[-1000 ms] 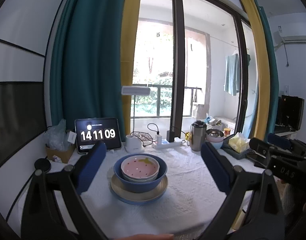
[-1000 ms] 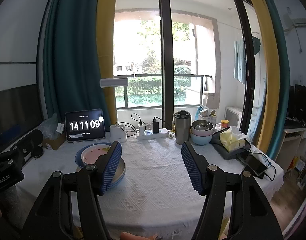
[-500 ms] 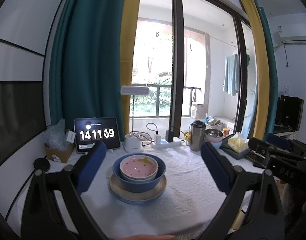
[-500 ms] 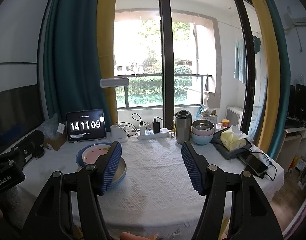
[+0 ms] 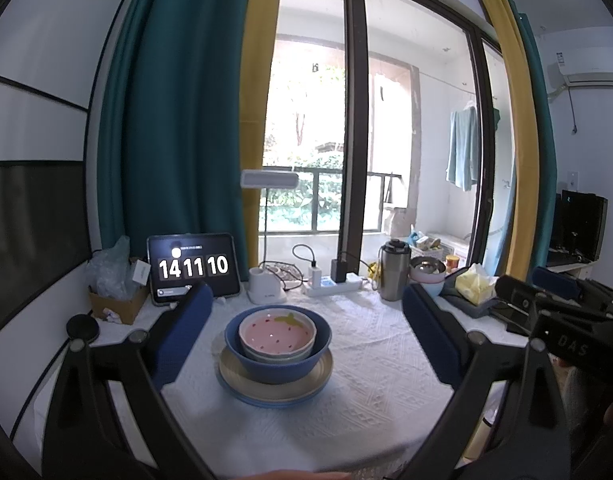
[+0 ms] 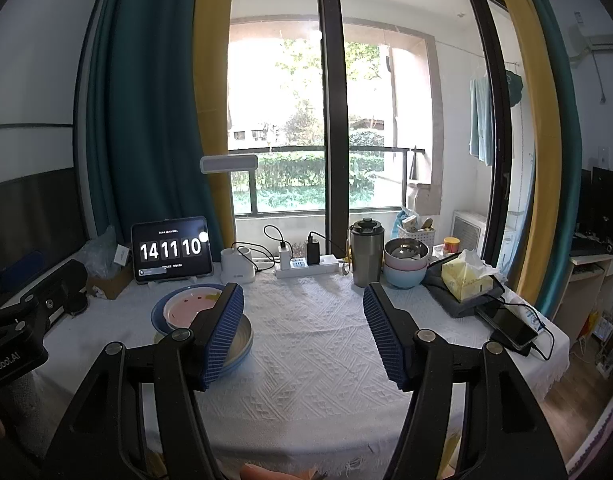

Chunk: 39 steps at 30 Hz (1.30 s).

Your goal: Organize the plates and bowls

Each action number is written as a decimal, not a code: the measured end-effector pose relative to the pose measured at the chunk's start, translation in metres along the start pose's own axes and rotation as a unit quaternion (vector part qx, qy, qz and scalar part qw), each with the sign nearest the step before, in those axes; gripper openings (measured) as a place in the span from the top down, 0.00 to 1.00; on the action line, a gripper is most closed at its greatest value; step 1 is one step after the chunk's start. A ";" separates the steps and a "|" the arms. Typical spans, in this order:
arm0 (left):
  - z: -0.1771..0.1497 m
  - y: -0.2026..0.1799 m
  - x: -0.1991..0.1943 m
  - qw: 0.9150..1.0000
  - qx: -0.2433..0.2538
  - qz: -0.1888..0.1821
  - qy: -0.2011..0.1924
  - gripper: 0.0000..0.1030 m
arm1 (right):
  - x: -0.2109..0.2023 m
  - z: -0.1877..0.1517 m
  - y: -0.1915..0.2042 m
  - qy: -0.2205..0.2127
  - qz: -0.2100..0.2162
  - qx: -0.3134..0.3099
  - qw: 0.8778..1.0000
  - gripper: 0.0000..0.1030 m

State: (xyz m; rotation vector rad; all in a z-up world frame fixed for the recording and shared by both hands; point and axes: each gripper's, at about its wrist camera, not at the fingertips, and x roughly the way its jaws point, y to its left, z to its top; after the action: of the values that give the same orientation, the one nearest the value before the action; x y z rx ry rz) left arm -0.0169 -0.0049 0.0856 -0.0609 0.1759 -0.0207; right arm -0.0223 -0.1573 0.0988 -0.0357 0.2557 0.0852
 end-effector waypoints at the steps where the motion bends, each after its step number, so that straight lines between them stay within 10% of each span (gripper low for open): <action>1: 0.000 0.000 0.000 1.000 0.000 0.000 0.000 0.06 | 0.000 0.000 0.001 0.000 0.000 0.000 1.000 0.36; 39: -0.003 -0.004 -0.001 1.000 0.005 -0.003 0.001 0.06 | 0.002 -0.003 0.002 0.002 -0.001 0.001 1.000 0.36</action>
State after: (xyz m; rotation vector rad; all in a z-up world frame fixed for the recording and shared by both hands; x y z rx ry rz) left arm -0.0181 -0.0094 0.0830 -0.0506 0.1777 -0.0272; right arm -0.0219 -0.1551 0.0950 -0.0345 0.2607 0.0834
